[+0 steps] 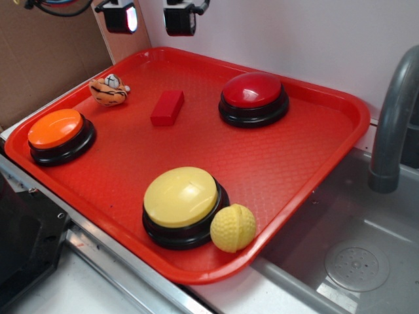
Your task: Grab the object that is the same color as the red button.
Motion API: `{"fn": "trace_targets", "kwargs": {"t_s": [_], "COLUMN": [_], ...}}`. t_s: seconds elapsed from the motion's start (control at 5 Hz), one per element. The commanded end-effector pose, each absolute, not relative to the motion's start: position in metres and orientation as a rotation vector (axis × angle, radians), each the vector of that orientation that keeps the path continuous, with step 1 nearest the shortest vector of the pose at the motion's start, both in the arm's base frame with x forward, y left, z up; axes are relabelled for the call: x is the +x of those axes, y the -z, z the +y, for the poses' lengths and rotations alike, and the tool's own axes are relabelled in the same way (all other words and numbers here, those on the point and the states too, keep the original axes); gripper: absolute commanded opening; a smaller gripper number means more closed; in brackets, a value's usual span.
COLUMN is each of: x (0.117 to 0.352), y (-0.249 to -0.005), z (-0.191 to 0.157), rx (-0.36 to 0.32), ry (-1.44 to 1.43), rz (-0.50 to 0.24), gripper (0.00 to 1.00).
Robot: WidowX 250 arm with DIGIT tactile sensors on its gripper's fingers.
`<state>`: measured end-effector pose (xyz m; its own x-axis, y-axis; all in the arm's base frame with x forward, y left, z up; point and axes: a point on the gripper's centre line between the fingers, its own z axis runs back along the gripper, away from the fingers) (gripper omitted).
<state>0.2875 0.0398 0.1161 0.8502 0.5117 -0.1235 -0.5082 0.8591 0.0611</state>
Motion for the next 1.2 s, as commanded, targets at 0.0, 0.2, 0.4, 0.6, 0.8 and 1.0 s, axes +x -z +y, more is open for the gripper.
{"fn": "trace_targets", "kwargs": {"t_s": [0.0,0.2,0.4,0.6,0.8,1.0], "x": [0.279,0.279,0.282,0.280,0.279,0.274], "y": [-0.093,-0.080,-0.067,-0.056,-0.042,-0.031], "z": [0.044,0.044,0.046,0.052,0.056,0.065], "rx": [0.015,0.025,0.035,0.041,0.060,0.055], "ry": [-0.521,-0.512,-0.500,-0.501,-0.499,-0.520], "rz": [0.039,0.052,0.072,0.103,0.146,0.184], "gripper": [1.00,1.00,1.00,1.00,1.00,1.00]}}
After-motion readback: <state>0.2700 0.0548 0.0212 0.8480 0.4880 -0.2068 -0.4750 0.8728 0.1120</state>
